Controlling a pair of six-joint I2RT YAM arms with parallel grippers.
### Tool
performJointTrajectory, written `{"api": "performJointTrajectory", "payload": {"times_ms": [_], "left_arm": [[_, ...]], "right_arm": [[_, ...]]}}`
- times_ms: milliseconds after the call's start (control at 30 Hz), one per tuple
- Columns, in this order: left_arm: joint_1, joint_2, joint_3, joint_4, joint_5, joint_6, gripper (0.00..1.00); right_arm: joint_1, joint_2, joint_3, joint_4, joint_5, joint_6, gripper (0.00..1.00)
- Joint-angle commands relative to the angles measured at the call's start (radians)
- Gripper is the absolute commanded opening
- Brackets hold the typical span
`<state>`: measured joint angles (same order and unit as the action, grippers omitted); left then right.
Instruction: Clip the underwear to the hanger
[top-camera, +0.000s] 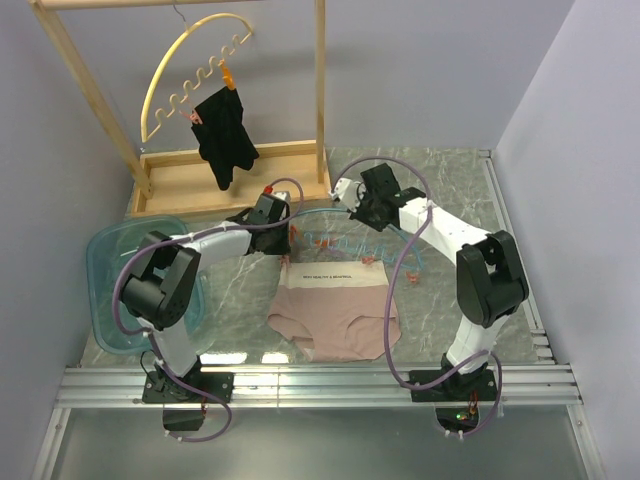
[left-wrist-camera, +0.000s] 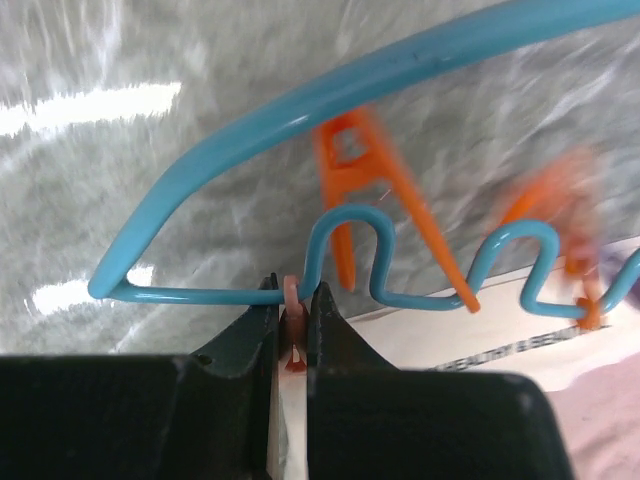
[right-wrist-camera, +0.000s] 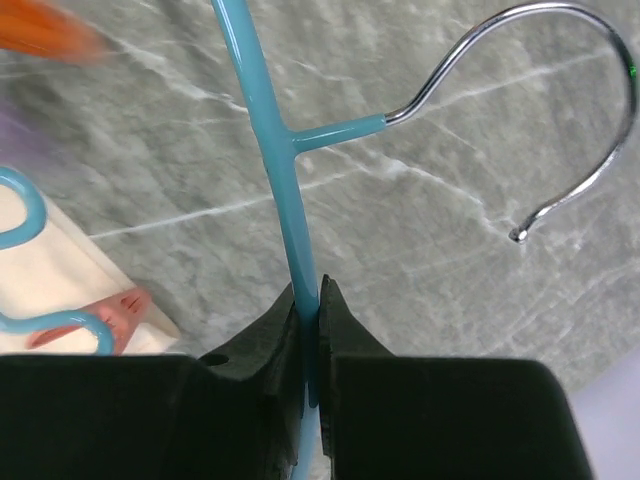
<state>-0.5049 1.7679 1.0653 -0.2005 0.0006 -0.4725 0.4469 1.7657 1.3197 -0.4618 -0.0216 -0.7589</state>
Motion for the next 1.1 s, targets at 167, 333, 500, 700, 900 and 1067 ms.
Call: {"api": "performJointTrajectory", "payload": {"times_ms": [167, 333, 500, 700, 900, 1067], "left_arm": [[-0.007, 0.025, -0.064, -0.088, 0.002, 0.014, 0.0], [-0.006, 0.016, -0.077, -0.085, 0.002, 0.014, 0.0], [-0.006, 0.018, -0.074, -0.082, 0.003, 0.009, 0.13], [-0.004, 0.018, -0.065, -0.094, 0.002, 0.0, 0.32], [-0.001, 0.018, -0.064, -0.1, 0.002, 0.0, 0.47], [0.002, -0.024, -0.062, -0.096, 0.009, 0.0, 0.58]], "right_arm": [[0.024, -0.04, -0.014, 0.061, -0.031, 0.038, 0.0], [0.027, -0.037, -0.013, 0.064, -0.028, 0.036, 0.0], [0.03, -0.034, -0.004, 0.06, -0.024, 0.036, 0.0], [0.03, -0.037, 0.0, 0.057, -0.028, 0.036, 0.0], [0.035, -0.046, -0.005, 0.054, -0.038, 0.033, 0.0], [0.036, -0.049, -0.004, 0.057, -0.047, 0.027, 0.0]]}}
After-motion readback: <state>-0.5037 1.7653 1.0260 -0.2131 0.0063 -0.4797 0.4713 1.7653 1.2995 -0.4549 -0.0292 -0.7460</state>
